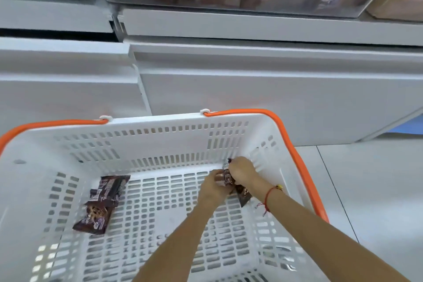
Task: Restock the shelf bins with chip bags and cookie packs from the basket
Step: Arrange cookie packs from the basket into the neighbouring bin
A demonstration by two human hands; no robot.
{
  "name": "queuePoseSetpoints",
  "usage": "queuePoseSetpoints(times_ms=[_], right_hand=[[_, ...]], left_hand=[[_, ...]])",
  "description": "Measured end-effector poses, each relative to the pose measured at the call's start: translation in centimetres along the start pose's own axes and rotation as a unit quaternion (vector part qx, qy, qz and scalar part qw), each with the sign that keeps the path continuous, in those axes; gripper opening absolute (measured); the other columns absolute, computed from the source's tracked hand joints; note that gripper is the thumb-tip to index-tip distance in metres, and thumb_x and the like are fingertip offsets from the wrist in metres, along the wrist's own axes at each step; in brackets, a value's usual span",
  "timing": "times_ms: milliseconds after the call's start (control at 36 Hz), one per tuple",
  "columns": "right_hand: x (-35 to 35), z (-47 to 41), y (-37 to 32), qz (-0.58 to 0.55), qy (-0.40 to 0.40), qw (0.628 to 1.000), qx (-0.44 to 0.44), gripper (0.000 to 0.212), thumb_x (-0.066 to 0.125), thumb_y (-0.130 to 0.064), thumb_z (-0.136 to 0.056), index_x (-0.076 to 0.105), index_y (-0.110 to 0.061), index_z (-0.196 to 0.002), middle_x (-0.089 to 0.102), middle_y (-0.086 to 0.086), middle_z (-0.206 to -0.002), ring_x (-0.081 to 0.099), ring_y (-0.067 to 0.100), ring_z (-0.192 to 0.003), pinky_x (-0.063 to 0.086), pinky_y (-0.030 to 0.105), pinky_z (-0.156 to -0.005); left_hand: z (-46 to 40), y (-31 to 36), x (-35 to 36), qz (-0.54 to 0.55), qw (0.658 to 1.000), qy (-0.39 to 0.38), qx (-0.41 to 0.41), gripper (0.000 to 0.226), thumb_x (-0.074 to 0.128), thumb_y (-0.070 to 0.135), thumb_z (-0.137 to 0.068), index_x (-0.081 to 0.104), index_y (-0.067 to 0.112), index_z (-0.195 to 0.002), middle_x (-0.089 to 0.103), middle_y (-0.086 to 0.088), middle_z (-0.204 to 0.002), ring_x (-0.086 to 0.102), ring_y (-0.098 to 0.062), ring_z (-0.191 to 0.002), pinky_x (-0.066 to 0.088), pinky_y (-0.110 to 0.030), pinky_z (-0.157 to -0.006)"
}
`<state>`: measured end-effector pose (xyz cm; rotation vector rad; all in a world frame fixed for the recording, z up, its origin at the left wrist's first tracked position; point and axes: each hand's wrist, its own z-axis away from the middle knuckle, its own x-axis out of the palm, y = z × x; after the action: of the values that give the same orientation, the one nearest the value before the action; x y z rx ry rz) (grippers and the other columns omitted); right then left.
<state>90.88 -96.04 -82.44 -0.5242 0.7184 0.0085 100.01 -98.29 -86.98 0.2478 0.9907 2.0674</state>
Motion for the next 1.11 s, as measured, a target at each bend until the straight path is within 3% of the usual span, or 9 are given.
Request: queuePoseSetpoints(times_ms=[111,222,306,444,556,722,833,1000,1111], right_hand=[[-0.7,1.4,-1.6,0.01,-0.019,1.0,0.001,0.036,0.036,-0.01,-0.097,0.039,-0.013,-0.062,0.044,0.002,-0.068,0.049,0.02,-0.074,0.036,0.024,-0.061],[-1.4,3.4,-2.7,0.035,-0.02,0.999,-0.028,0.032,0.033,-0.01,-0.097,0.065,-0.007,-0.102,0.06,0.007,-0.114,0.047,0.027,-0.119,0.037,0.032,-0.1],[-2.6,5.3,-3.1,-0.058,-0.037,0.994,-0.079,0.036,0.04,-0.006,-0.093,0.065,-0.011,-0.12,0.061,0.005,-0.122,0.057,0.024,-0.112,0.044,0.031,-0.099],[-5.5,8.6,-4.1,-0.141,-0.04,0.98,-0.137,0.041,0.046,0.001,-0.093,0.075,-0.022,-0.076,0.066,-0.002,-0.087,0.062,0.021,-0.091,0.052,0.025,-0.082],[-8.8,12.9,-5.0,-0.132,-0.007,0.972,-0.193,0.044,0.034,0.018,-0.088,0.069,0.0,-0.108,0.063,0.005,-0.092,0.054,-0.002,-0.069,0.036,0.001,-0.051],[-13.5,17.0,-6.7,-0.216,0.06,0.953,-0.203,0.022,0.052,-0.006,-0.093,0.058,-0.01,-0.114,0.06,0.007,-0.101,0.055,0.016,-0.082,0.043,0.022,-0.064],[-16.5,19.9,-9.4,-0.262,0.069,0.939,-0.211,0.049,0.064,-0.012,-0.09,0.041,-0.012,-0.134,0.056,0.009,-0.115,0.052,0.019,-0.094,0.042,0.029,-0.077],[-21.4,23.4,-14.4,-0.09,0.086,0.941,-0.315,0.052,0.066,-0.008,-0.086,0.05,-0.017,-0.135,0.051,0.002,-0.131,0.048,0.012,-0.111,0.039,0.023,-0.083],[-24.1,25.5,-16.7,-0.021,0.065,0.953,-0.295,0.037,0.068,-0.015,-0.087,0.061,-0.016,-0.124,0.062,0.0,-0.114,0.057,0.014,-0.104,0.047,0.022,-0.076]], left_hand=[[1.2,0.2,-0.8,0.042,0.999,-0.01,0.033,0.035,0.067,0.004,-0.086,0.059,0.008,-0.12,0.063,0.003,-0.1,0.063,-0.009,-0.088,0.054,-0.023,-0.078],[3.2,2.1,-1.9,0.131,0.991,-0.039,0.011,0.034,0.045,-0.014,-0.091,0.056,0.003,-0.118,0.063,0.001,-0.093,0.063,0.002,-0.064,0.043,-0.018,-0.064],[5.1,3.7,-3.2,0.176,0.982,-0.064,0.002,0.043,0.041,-0.017,-0.088,0.057,0.014,-0.113,0.066,0.004,-0.091,0.066,-0.004,-0.074,0.048,-0.027,-0.075],[8.3,5.9,-5.9,0.238,0.967,-0.086,0.023,0.021,0.042,0.024,-0.097,0.061,0.016,-0.102,0.066,-0.005,-0.108,0.062,-0.025,-0.101,0.05,-0.037,-0.088],[10.7,8.7,-7.7,0.157,0.979,-0.095,0.086,0.02,0.051,0.039,-0.096,0.06,0.025,-0.106,0.063,0.001,-0.115,0.062,-0.018,-0.102,0.051,-0.027,-0.077],[14.9,15.0,-10.5,0.019,0.98,-0.09,0.177,0.027,0.046,0.035,-0.1,0.058,0.02,-0.118,0.06,-0.004,-0.127,0.059,-0.019,-0.111,0.051,-0.026,-0.083],[18.8,20.1,-11.9,-0.122,0.956,-0.073,0.256,0.032,0.037,0.034,-0.103,0.059,0.015,-0.115,0.064,-0.006,-0.106,0.058,-0.01,-0.079,0.046,-0.02,-0.07],[23.6,26.1,-14.1,-0.257,0.906,-0.058,0.33,0.033,0.041,0.039,-0.101,0.059,0.022,-0.123,0.058,-0.001,-0.102,0.05,-0.015,-0.09,0.041,-0.017,-0.061],[25.5,28.7,-15.3,-0.243,0.89,-0.028,0.385,0.027,0.05,0.04,-0.097,0.064,0.023,-0.113,0.06,0.005,-0.095,0.053,-0.01,-0.088,0.044,-0.018,-0.065]])
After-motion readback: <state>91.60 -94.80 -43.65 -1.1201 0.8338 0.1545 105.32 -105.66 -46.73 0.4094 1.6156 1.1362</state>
